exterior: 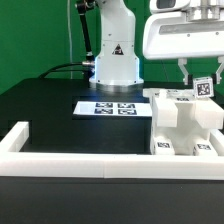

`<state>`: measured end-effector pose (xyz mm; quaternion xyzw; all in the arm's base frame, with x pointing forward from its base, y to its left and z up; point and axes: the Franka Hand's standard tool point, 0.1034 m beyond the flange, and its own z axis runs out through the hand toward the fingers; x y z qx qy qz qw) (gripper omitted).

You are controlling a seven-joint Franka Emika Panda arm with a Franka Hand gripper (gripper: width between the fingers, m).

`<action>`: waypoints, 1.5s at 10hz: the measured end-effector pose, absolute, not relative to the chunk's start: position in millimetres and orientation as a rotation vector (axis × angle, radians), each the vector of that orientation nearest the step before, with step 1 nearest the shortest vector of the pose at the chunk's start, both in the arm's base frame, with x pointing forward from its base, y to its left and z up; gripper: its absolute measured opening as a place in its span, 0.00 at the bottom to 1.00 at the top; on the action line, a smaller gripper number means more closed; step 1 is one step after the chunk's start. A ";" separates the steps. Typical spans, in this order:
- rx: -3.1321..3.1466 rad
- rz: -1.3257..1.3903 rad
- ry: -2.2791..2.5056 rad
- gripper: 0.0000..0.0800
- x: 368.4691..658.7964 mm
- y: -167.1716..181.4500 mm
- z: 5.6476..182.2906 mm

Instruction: Assemble chair

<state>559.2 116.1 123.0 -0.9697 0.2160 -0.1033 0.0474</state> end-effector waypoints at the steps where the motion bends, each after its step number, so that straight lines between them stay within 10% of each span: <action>1: -2.918 -0.302 0.783 0.36 558.7 118.4 123.0; 8: -2.658 -0.229 1.324 0.36 558.7 127.4 123.6; 10: -2.715 -0.240 1.220 0.73 558.7 127.2 123.1; 15: -2.957 -0.289 0.597 0.81 557.7 128.3 122.0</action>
Offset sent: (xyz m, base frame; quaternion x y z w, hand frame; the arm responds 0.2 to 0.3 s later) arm 0.0004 0.0116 -0.0049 -0.0023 -0.0230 0.2611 0.9650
